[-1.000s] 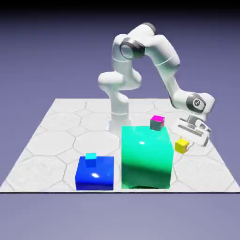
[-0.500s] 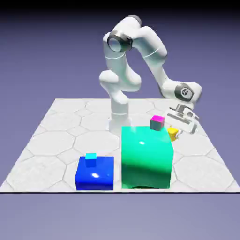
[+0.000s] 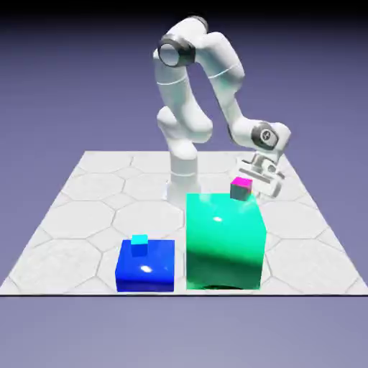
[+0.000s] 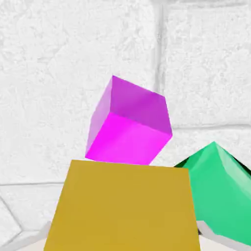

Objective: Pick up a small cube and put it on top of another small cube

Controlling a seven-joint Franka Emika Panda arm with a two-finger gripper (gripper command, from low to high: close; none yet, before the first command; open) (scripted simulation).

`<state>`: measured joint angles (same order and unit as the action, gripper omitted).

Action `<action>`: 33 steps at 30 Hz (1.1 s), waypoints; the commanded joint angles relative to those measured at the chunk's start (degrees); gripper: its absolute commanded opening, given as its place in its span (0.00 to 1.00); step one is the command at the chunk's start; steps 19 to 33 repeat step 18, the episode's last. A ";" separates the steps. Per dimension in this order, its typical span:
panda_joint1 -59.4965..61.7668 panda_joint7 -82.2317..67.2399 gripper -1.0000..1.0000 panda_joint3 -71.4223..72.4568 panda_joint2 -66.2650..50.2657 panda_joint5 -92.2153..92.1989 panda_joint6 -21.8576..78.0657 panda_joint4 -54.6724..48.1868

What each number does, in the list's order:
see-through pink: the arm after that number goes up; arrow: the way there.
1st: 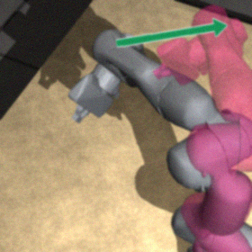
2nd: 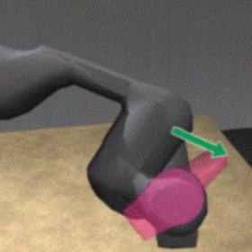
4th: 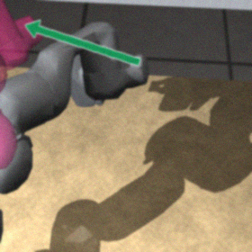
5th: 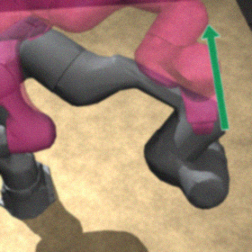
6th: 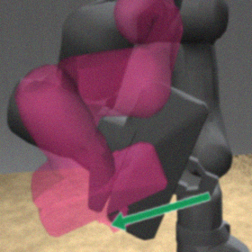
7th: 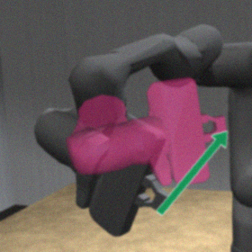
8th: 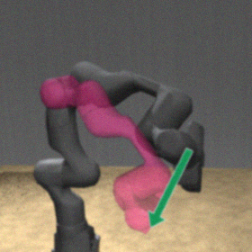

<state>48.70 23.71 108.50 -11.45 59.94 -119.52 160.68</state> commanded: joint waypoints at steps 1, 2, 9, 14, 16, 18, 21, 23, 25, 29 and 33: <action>0.63 -0.34 0.00 0.39 2.08 -0.48 -2.11 0.16; 1.26 -0.77 0.00 0.78 4.15 -1.14 -4.19 0.32; 5.69 -3.77 0.00 3.52 18.68 -5.80 -18.74 1.42; 7.17 -4.77 1.00 4.44 23.54 -7.36 -23.61 1.80; 5.91 -3.91 1.00 3.65 19.39 -6.03 -19.46 1.48; 4.64 -3.06 1.00 2.87 15.24 -4.70 -15.30 1.16; 4.64 -3.06 1.00 2.87 15.24 -4.70 -15.30 1.16; 4.64 -3.06 1.00 2.87 15.24 -4.70 -15.30 1.16; 4.64 -3.06 1.00 2.87 15.24 -4.70 -15.30 1.16; 4.64 -3.06 1.00 2.87 15.24 -4.70 -15.30 1.16; 4.64 -3.06 1.00 2.87 15.24 -4.70 -15.30 1.16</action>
